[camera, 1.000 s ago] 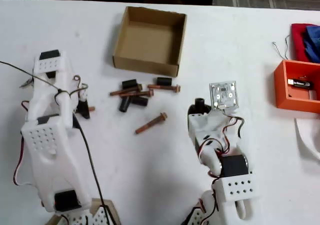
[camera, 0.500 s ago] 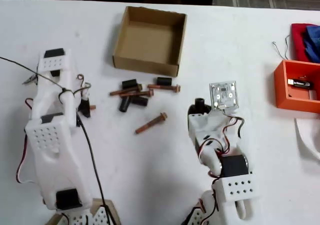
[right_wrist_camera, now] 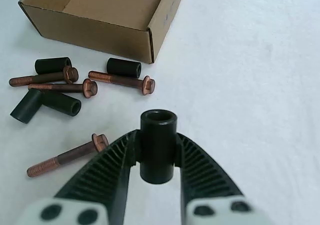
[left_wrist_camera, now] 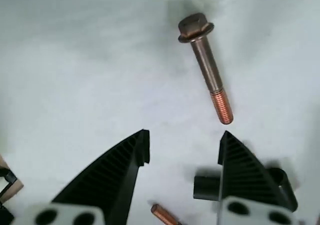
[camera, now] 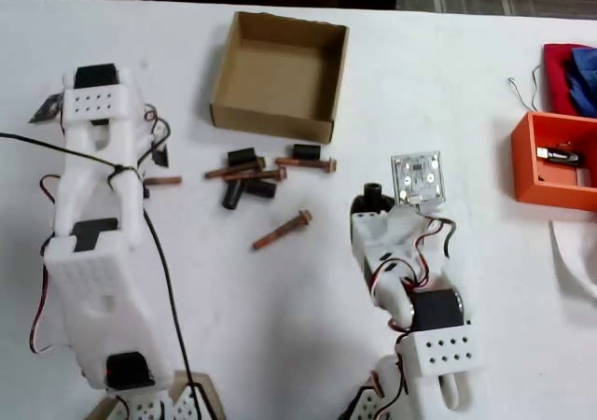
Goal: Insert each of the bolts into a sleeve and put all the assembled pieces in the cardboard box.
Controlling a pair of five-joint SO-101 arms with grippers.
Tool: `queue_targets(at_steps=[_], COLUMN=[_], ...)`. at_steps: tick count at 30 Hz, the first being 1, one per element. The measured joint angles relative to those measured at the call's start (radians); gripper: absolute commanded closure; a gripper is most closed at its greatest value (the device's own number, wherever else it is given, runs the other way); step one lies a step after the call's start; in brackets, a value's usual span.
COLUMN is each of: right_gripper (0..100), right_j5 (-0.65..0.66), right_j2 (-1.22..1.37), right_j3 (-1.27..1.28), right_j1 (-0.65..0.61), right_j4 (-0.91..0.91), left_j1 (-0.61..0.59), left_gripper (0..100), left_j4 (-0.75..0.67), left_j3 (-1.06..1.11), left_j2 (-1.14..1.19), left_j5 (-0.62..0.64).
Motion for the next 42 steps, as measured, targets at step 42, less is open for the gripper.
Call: queue_targets(at_steps=[42], right_gripper=[97.7], right_j5=[0.0], right_j2=[0.0], right_j3=[0.0], right_j1=[0.0], right_j4=[0.0], left_j1=[-0.101], left_gripper=[95], left_j4=[-0.215], left_j3=[-0.044], left_j2=[0.242], left_j5=[0.021])
